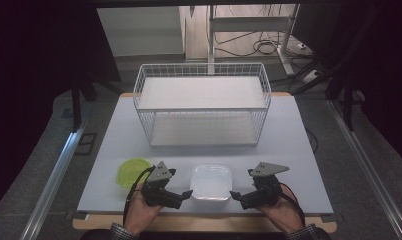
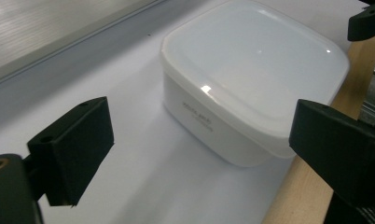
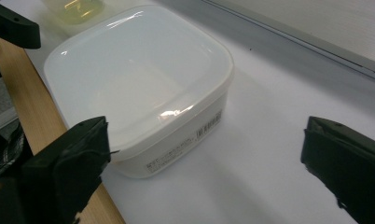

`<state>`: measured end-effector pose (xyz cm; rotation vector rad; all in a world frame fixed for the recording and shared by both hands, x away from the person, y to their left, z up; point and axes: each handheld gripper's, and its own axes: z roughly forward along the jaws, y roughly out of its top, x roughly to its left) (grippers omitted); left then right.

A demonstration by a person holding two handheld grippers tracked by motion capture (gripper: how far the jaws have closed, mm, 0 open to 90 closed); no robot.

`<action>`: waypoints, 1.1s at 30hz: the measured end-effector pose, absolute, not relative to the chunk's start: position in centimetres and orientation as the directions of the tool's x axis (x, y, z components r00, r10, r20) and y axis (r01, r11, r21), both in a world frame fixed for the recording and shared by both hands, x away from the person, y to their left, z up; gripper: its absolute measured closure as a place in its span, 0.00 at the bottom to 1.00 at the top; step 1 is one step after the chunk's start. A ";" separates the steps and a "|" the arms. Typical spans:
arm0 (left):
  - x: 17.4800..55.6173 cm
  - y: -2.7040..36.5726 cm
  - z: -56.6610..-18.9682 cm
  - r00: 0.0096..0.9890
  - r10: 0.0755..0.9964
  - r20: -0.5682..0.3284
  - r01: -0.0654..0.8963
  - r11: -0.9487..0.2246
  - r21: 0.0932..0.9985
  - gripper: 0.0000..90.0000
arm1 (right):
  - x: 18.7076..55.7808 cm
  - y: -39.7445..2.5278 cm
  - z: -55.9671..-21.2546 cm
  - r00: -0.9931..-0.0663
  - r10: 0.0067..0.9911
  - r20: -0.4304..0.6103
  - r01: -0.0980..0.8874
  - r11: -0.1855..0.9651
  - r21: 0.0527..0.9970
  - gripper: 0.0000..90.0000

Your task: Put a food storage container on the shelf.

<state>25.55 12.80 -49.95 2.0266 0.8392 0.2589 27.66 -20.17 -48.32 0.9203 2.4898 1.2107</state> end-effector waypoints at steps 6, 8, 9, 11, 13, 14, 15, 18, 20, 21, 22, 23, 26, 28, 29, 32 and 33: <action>26.0 12.1 -49.7 0.756 0.635 -0.157 0.478 -0.372 0.796 0.07 | 27.5 -19.6 -48.1 -0.771 0.628 0.104 0.476 0.461 0.749 0.05; 26.2 11.9 -49.6 0.754 0.636 -0.164 0.484 -0.368 0.794 0.09 | 27.5 -19.5 -48.0 -0.767 0.630 0.123 0.491 0.451 0.746 0.09; 26.2 11.9 -49.6 0.754 0.636 -0.164 0.484 -0.368 0.794 0.11 | 27.6 -19.4 -48.0 -0.766 0.629 0.133 0.495 0.444 0.747 0.11; 26.4 11.8 -49.5 0.753 0.636 -0.169 0.486 -0.366 0.794 0.15 | 27.6 -19.3 -47.9 -0.763 0.630 0.145 0.504 0.439 0.744 0.13; 26.7 11.6 -49.6 0.756 0.629 -0.182 0.494 -0.367 0.788 0.18 | 28.0 -19.0 -48.0 -0.755 0.634 0.168 0.522 0.427 0.738 0.18; 26.7 11.6 -49.6 0.756 0.629 -0.182 0.494 -0.367 0.788 0.19 | 28.0 -19.0 -48.0 -0.755 0.634 0.168 0.522 0.427 0.738 0.18; 26.9 11.5 -49.7 0.759 0.624 -0.187 0.498 -0.371 0.784 0.19 | 28.2 -19.0 -48.0 -0.756 0.632 0.171 0.524 0.427 0.737 0.19; 27.5 11.1 -50.3 0.767 0.602 -0.221 0.516 -0.375 0.770 0.19 | 28.8 -18.5 -48.3 -0.751 0.625 0.213 0.553 0.419 0.720 0.24; 27.6 11.0 -50.4 0.769 0.591 -0.244 0.526 -0.368 0.766 0.18 | 28.9 -18.4 -48.4 -0.748 0.625 0.224 0.563 0.418 0.713 0.26; 27.9 10.9 -50.6 0.768 0.573 -0.284 0.546 -0.357 0.758 0.18 | 29.1 -18.2 -48.6 -0.745 0.618 0.251 0.582 0.419 0.697 0.28; 27.9 10.8 -50.7 0.769 0.564 -0.300 0.553 -0.353 0.754 0.18 | 29.2 -18.2 -48.7 -0.743 0.611 0.272 0.592 0.411 0.693 0.31; 27.9 10.8 -50.7 0.769 0.564 -0.300 0.553 -0.353 0.754 0.19 | 29.2 -18.2 -48.7 -0.743 0.611 0.272 0.592 0.411 0.693 0.31; 28.1 10.8 -51.0 0.766 0.537 -0.354 0.581 -0.342 0.739 0.21 | 29.3 -18.0 -48.7 -0.734 0.601 0.317 0.621 0.404 0.672 0.36; 27.9 10.8 -50.8 0.753 0.544 -0.369 0.601 -0.343 0.722 0.23 | 29.2 -18.2 -48.6 -0.719 0.606 0.340 0.643 0.395 0.656 0.40; 27.8 10.8 -50.7 0.748 0.550 -0.373 0.608 -0.342 0.717 0.24 | 29.2 -18.2 -48.6 -0.713 0.609 0.348 0.651 0.389 0.652 0.42; 27.4 11.2 -50.3 0.731 0.565 -0.384 0.628 -0.334 0.703 0.33 | 29.1 -18.6 -48.5 -0.691 0.619 0.374 0.674 0.364 0.643 0.51; 27.1 11.6 -50.1 0.723 0.571 -0.390 0.636 -0.327 0.699 0.44 | 29.1 -19.0 -48.4 -0.669 0.622 0.408 0.699 0.339 0.629 0.59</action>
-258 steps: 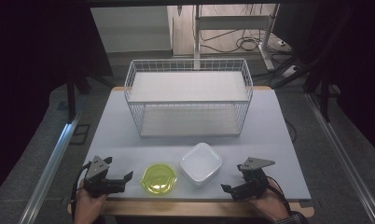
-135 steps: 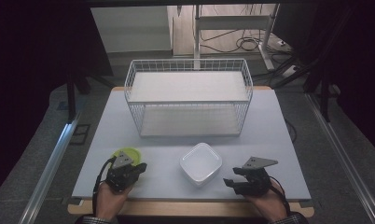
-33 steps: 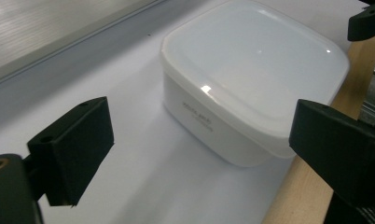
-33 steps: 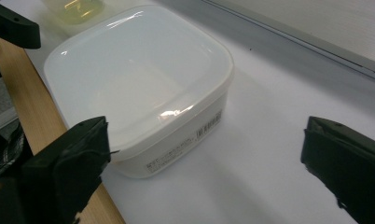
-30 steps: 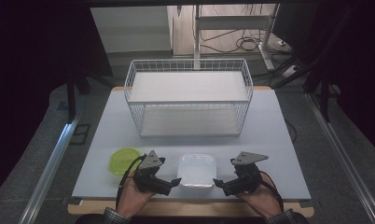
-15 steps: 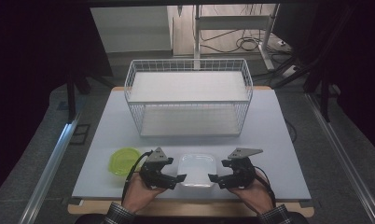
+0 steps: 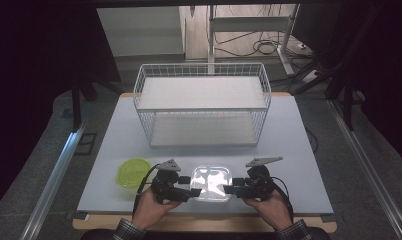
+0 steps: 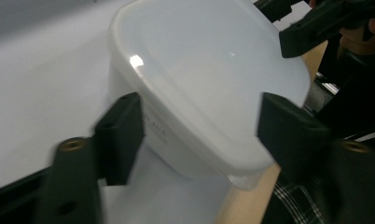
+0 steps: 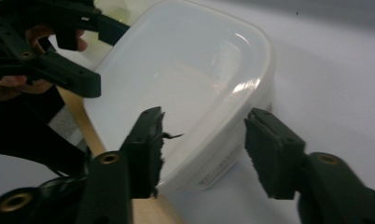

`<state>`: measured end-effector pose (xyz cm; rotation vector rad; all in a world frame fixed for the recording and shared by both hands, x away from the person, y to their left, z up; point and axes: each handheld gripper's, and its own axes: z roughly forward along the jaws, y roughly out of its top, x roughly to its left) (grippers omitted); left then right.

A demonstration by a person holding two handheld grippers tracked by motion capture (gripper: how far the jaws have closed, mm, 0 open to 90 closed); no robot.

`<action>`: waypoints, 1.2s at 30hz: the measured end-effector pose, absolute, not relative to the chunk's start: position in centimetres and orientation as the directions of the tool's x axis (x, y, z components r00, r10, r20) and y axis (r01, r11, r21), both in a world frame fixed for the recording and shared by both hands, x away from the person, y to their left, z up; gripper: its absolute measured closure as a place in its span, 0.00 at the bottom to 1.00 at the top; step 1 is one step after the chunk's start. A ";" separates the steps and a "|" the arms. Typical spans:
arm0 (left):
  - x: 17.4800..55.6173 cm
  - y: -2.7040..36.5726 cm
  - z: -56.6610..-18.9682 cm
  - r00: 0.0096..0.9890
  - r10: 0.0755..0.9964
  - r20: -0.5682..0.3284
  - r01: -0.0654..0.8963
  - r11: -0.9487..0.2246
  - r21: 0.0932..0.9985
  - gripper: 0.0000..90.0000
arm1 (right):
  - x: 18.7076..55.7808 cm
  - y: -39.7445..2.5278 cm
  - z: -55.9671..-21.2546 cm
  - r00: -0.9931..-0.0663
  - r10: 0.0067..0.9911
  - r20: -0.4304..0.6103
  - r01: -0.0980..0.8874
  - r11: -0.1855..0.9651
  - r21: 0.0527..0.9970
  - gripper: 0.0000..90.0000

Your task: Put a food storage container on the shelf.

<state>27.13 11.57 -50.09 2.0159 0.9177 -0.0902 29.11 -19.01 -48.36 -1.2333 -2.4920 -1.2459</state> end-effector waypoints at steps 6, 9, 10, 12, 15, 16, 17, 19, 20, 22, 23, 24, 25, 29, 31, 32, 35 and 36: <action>26.8 12.4 -49.8 0.676 0.581 -0.454 0.688 -0.276 0.671 0.63 | 29.1 -19.6 -48.1 -0.597 0.629 0.498 0.768 0.269 0.581 0.72; 26.4 12.4 -49.5 0.648 0.610 -0.457 0.702 -0.244 0.670 0.70 | 28.9 -19.6 -47.9 -0.576 0.640 0.509 0.780 0.242 0.578 0.77; 26.2 12.4 -49.4 0.644 0.617 -0.453 0.700 -0.234 0.675 0.72 | 28.8 -19.6 -47.8 -0.571 0.643 0.510 0.779 0.231 0.583 0.79; 26.2 12.5 -49.3 0.638 0.621 -0.455 0.699 -0.221 0.680 0.77 | 28.8 -19.7 -47.7 -0.572 0.646 0.506 0.775 0.224 0.591 0.81; 26.0 12.6 -49.2 0.620 0.636 -0.460 0.699 -0.179 0.693 0.84 | 28.7 -19.8 -47.5 -0.574 0.656 0.489 0.758 0.200 0.621 0.88; 26.1 12.6 -49.2 0.612 0.640 -0.464 0.703 -0.170 0.691 0.85 | 28.7 -19.8 -47.5 -0.575 0.659 0.484 0.753 0.195 0.628 0.88; 26.1 12.6 -49.2 0.607 0.643 -0.466 0.704 -0.163 0.692 0.85 | 28.7 -19.8 -47.5 -0.579 0.661 0.477 0.747 0.196 0.635 0.88; 26.0 12.6 -49.3 0.599 0.653 -0.464 0.703 -0.150 0.696 0.86 | 28.7 -19.6 -47.4 -0.589 0.669 0.454 0.733 0.206 0.648 0.88; 26.0 12.6 -49.3 0.599 0.653 -0.464 0.703 -0.150 0.696 0.87 | 28.6 -19.6 -47.4 -0.597 0.671 0.440 0.724 0.213 0.656 0.88; 25.9 12.7 -49.2 0.597 0.660 -0.457 0.692 -0.134 0.710 0.88 | 28.5 -19.4 -47.3 -0.612 0.674 0.415 0.705 0.226 0.673 0.88; 25.9 12.7 -49.2 0.597 0.660 -0.457 0.692 -0.134 0.710 0.88 | 28.5 -19.4 -47.3 -0.612 0.674 0.415 0.705 0.226 0.673 0.88; 25.8 12.8 -48.9 0.602 0.655 -0.458 0.680 -0.119 0.723 0.88 | 28.4 -19.4 -47.0 -0.625 0.668 0.405 0.686 0.222 0.693 0.88; 25.8 12.8 -48.7 0.604 0.654 -0.455 0.674 -0.116 0.729 0.88 | 28.4 -19.4 -46.8 -0.626 0.668 0.402 0.681 0.218 0.699 0.88; 25.7 12.8 -47.7 0.617 0.661 -0.426 0.647 -0.119 0.753 0.88 | 28.3 -19.4 -46.0 -0.651 0.659 0.378 0.646 0.218 0.732 0.88; 25.7 12.9 -47.3 0.622 0.663 -0.416 0.639 -0.122 0.760 0.88 | 28.4 -19.4 -45.7 -0.657 0.655 0.373 0.637 0.218 0.740 0.88; 25.7 12.9 -47.3 0.622 0.663 -0.416 0.639 -0.122 0.760 0.88 | 28.4 -19.4 -45.7 -0.657 0.655 0.373 0.637 0.218 0.740 0.88; 25.9 13.2 -46.4 0.627 0.671 -0.395 0.621 -0.125 0.774 0.88 | 28.8 -19.2 -44.9 -0.676 0.644 0.358 0.618 0.230 0.752 0.88; 26.0 13.3 -46.1 0.628 0.674 -0.390 0.617 -0.124 0.777 0.88 | 28.9 -19.1 -44.6 -0.681 0.642 0.352 0.611 0.233 0.756 0.88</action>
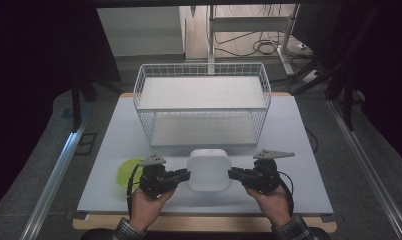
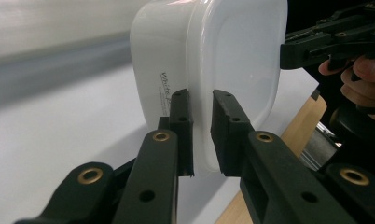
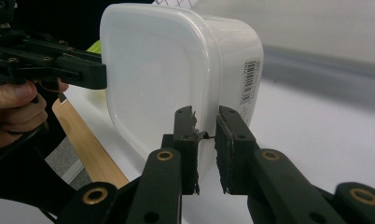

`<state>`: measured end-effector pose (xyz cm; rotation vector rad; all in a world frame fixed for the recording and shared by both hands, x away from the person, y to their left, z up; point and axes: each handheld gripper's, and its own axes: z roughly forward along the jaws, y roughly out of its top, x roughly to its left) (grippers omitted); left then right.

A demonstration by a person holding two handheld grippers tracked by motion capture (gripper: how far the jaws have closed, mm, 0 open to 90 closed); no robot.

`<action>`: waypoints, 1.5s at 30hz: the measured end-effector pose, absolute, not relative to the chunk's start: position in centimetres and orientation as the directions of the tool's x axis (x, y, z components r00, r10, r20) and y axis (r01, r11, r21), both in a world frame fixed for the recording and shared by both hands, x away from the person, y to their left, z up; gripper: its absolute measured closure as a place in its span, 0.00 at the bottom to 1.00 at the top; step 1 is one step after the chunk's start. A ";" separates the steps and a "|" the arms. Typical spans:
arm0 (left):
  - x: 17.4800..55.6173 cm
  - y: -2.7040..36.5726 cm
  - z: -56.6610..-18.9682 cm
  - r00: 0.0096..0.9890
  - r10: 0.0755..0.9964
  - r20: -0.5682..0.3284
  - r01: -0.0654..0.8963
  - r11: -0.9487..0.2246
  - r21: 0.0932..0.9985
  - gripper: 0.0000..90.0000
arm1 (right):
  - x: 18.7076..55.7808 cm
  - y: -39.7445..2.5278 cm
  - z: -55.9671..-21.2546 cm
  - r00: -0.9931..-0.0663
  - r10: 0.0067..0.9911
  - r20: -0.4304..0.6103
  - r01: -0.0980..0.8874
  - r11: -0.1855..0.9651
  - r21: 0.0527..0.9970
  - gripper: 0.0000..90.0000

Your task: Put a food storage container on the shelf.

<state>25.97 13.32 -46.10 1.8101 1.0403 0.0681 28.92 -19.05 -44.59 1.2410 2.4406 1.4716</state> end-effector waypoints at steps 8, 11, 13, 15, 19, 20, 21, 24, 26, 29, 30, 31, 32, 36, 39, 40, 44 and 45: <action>26.7 13.8 -43.9 0.638 0.680 -0.361 0.580 -0.117 0.806 0.88 | 29.7 -18.4 -42.3 -0.705 0.637 0.312 0.564 0.237 0.791 0.88; 27.0 13.9 -43.1 0.644 0.681 -0.350 0.568 -0.119 0.814 0.88 | 30.0 -18.3 -41.5 -0.710 0.638 0.297 0.548 0.238 0.802 0.88; 27.2 13.9 -42.7 0.645 0.680 -0.348 0.562 -0.113 0.819 0.88 | 30.2 -18.3 -40.9 -0.716 0.636 0.289 0.536 0.235 0.811 0.88; 27.3 13.9 -42.3 0.643 0.682 -0.348 0.557 -0.105 0.824 0.88 | 30.4 -18.2 -40.4 -0.715 0.637 0.287 0.533 0.232 0.814 0.88; 27.8 14.0 -41.5 0.645 0.684 -0.341 0.547 -0.102 0.831 0.88 | 30.8 -18.1 -39.4 -0.721 0.637 0.272 0.513 0.228 0.827 0.88; 27.9 14.0 -41.3 0.646 0.684 -0.340 0.546 -0.101 0.832 0.88 | 30.8 -18.1 -39.3 -0.721 0.637 0.270 0.512 0.229 0.828 0.88; 27.9 14.0 -41.3 0.646 0.684 -0.340 0.546 -0.101 0.832 0.88 | 30.8 -18.1 -39.3 -0.721 0.637 0.270 0.512 0.229 0.828 0.88; 28.2 14.1 -40.8 0.646 0.687 -0.332 0.540 -0.104 0.835 0.88 | 31.2 -18.0 -38.8 -0.725 0.635 0.266 0.503 0.225 0.834 0.88; 28.5 14.2 -40.3 0.645 0.689 -0.329 0.536 -0.101 0.838 0.88 | 31.5 -18.0 -38.5 -0.726 0.635 0.264 0.499 0.222 0.838 0.88; 28.8 14.2 -39.8 0.647 0.691 -0.324 0.529 -0.100 0.843 0.88 | 31.8 -17.9 -38.0 -0.727 0.633 0.264 0.494 0.216 0.842 0.88; 28.8 14.3 -39.6 0.645 0.692 -0.324 0.528 -0.098 0.844 0.88 | 32.0 -17.9 -37.9 -0.727 0.633 0.265 0.493 0.214 0.843 0.88; 28.9 14.3 -39.4 0.647 0.692 -0.321 0.525 -0.098 0.846 0.88 | 32.1 -17.8 -37.7 -0.728 0.632 0.267 0.494 0.212 0.843 0.88; 28.9 14.3 -39.4 0.647 0.692 -0.321 0.525 -0.098 0.846 0.88 | 32.1 -17.8 -37.7 -0.728 0.632 0.267 0.494 0.212 0.843 0.88; 29.3 14.5 -38.5 0.643 0.699 -0.312 0.515 -0.093 0.852 0.88 | 32.6 -17.6 -36.9 -0.733 0.631 0.256 0.479 0.210 0.852 0.88; 29.8 14.7 -37.5 0.643 0.702 -0.306 0.506 -0.090 0.858 0.88 | 33.2 -17.3 -35.9 -0.735 0.630 0.251 0.467 0.202 0.861 0.88; 29.8 14.7 -37.5 0.643 0.702 -0.306 0.506 -0.090 0.858 0.88 | 33.2 -17.3 -35.9 -0.735 0.630 0.251 0.467 0.202 0.861 0.88; 30.3 14.9 -36.4 0.638 0.710 -0.298 0.500 -0.087 0.862 0.88 | 33.7 -17.0 -34.9 -0.737 0.631 0.243 0.454 0.195 0.870 0.88; 30.6 15.0 -35.8 0.638 0.711 -0.295 0.495 -0.085 0.865 0.88 | 34.1 -16.8 -34.4 -0.738 0.630 0.243 0.449 0.189 0.874 0.88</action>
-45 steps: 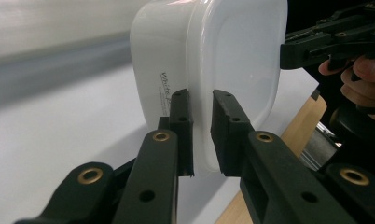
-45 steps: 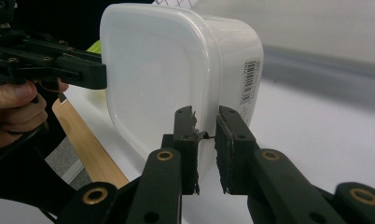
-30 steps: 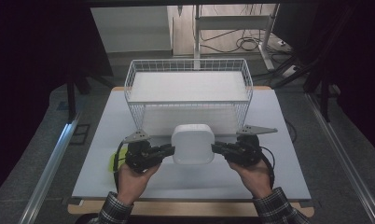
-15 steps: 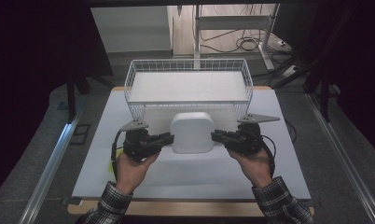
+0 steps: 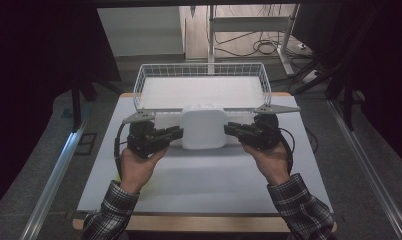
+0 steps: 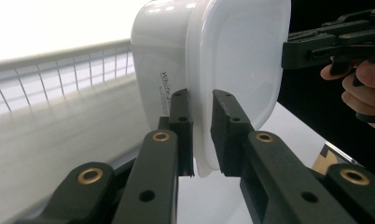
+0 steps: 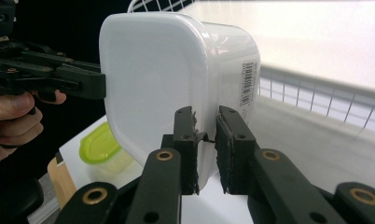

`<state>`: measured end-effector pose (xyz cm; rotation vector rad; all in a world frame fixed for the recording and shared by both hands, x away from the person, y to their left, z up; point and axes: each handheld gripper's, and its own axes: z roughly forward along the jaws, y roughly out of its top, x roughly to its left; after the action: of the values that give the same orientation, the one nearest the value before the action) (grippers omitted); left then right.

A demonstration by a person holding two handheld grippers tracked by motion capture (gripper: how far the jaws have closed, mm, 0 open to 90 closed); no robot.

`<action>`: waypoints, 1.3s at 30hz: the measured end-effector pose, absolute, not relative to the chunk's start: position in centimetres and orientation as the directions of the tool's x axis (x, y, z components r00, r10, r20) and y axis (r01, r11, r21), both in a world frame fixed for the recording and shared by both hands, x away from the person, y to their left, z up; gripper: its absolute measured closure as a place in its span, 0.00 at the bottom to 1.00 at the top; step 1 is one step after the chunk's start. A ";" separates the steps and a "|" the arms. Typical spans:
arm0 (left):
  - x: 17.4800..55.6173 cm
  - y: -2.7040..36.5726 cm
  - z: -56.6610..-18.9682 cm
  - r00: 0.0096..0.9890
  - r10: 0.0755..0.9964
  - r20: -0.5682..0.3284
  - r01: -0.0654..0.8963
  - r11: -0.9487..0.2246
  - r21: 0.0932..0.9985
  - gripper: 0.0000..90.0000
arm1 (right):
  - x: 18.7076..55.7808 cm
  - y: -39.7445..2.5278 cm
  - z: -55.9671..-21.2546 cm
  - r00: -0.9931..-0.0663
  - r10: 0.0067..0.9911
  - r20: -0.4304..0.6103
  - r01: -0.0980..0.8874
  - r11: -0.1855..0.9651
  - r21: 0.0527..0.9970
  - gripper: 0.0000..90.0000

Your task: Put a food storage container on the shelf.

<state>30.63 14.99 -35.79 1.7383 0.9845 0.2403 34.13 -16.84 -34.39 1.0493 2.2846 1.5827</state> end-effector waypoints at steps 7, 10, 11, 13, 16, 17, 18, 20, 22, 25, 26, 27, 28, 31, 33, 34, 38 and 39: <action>31.8 15.3 -34.4 0.636 0.713 -0.295 0.491 -0.078 0.868 0.88 | 35.4 -16.4 -32.7 -0.737 0.635 0.232 0.435 0.183 0.882 0.87; 32.4 15.4 -33.8 0.637 0.714 -0.290 0.486 -0.079 0.871 0.88 | 35.7 -16.3 -32.4 -0.735 0.638 0.231 0.434 0.180 0.883 0.87; 32.6 15.4 -33.6 0.637 0.715 -0.289 0.484 -0.079 0.871 0.88 | 36.0 -16.3 -32.2 -0.734 0.639 0.229 0.430 0.177 0.885 0.87; 33.1 15.4 -33.2 0.639 0.714 -0.286 0.481 -0.080 0.873 0.88 | 36.3 -16.2 -31.7 -0.730 0.645 0.226 0.428 0.173 0.887 0.87; 34.0 15.5 -32.5 0.640 0.711 -0.290 0.478 -0.073 0.875 0.88 | 37.0 -16.1 -30.8 -0.727 0.652 0.217 0.414 0.164 0.895 0.87; 34.2 15.5 -32.4 0.640 0.710 -0.294 0.479 -0.070 0.875 0.88 | 37.1 -16.1 -30.6 -0.724 0.655 0.216 0.416 0.165 0.894 0.87; 34.5 15.5 -32.2 0.641 0.709 -0.294 0.479 -0.070 0.875 0.88 | 37.3 -16.1 -30.3 -0.722 0.657 0.215 0.415 0.163 0.895 0.87; 34.8 15.6 -32.1 0.642 0.707 -0.297 0.479 -0.069 0.875 0.88 | 37.5 -16.0 -30.2 -0.722 0.659 0.212 0.412 0.162 0.897 0.87; 35.2 15.6 -31.9 0.641 0.708 -0.297 0.480 -0.069 0.874 0.88 | 38.0 -15.9 -29.8 -0.718 0.664 0.208 0.409 0.160 0.898 0.87; 35.9 15.7 -31.5 0.642 0.708 -0.294 0.482 -0.074 0.873 0.88 | 38.4 -15.9 -29.7 -0.715 0.666 0.213 0.412 0.154 0.898 0.87; 36.4 15.7 -31.3 0.641 0.710 -0.294 0.482 -0.074 0.873 0.88 | 38.8 -15.8 -29.6 -0.712 0.668 0.216 0.413 0.150 0.898 0.87; 36.4 15.7 -31.3 0.641 0.710 -0.294 0.482 -0.074 0.873 0.88 | 39.0 -15.7 -29.5 -0.710 0.670 0.218 0.416 0.148 0.897 0.87; 36.8 15.8 -31.2 0.641 0.708 -0.297 0.487 -0.075 0.870 0.88 | 39.1 -15.7 -29.5 -0.709 0.671 0.216 0.414 0.149 0.898 0.87; 37.3 15.9 -31.2 0.639 0.707 -0.303 0.490 -0.071 0.869 0.88 | 39.6 -15.6 -29.4 -0.703 0.676 0.222 0.421 0.145 0.895 0.87; 37.9 16.0 -31.1 0.636 0.707 -0.309 0.495 -0.067 0.866 0.88 | 40.1 -15.4 -29.2 -0.697 0.682 0.224 0.427 0.143 0.893 0.87; 37.9 16.0 -31.1 0.636 0.707 -0.309 0.495 -0.067 0.866 0.88 | 40.1 -15.4 -29.2 -0.697 0.682 0.224 0.427 0.143 0.893 0.87; 39.0 16.1 -30.9 0.630 0.711 -0.311 0.504 -0.070 0.861 0.88 | 41.0 -15.3 -29.3 -0.688 0.685 0.241 0.441 0.130 0.888 0.87; 39.2 16.1 -30.9 0.627 0.713 -0.313 0.507 -0.070 0.859 0.88 | 41.2 -15.2 -29.3 -0.687 0.686 0.240 0.440 0.129 0.889 0.87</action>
<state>39.16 16.06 -30.88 1.7258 1.0022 0.2285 41.19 -15.24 -29.31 1.1112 2.1785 1.5840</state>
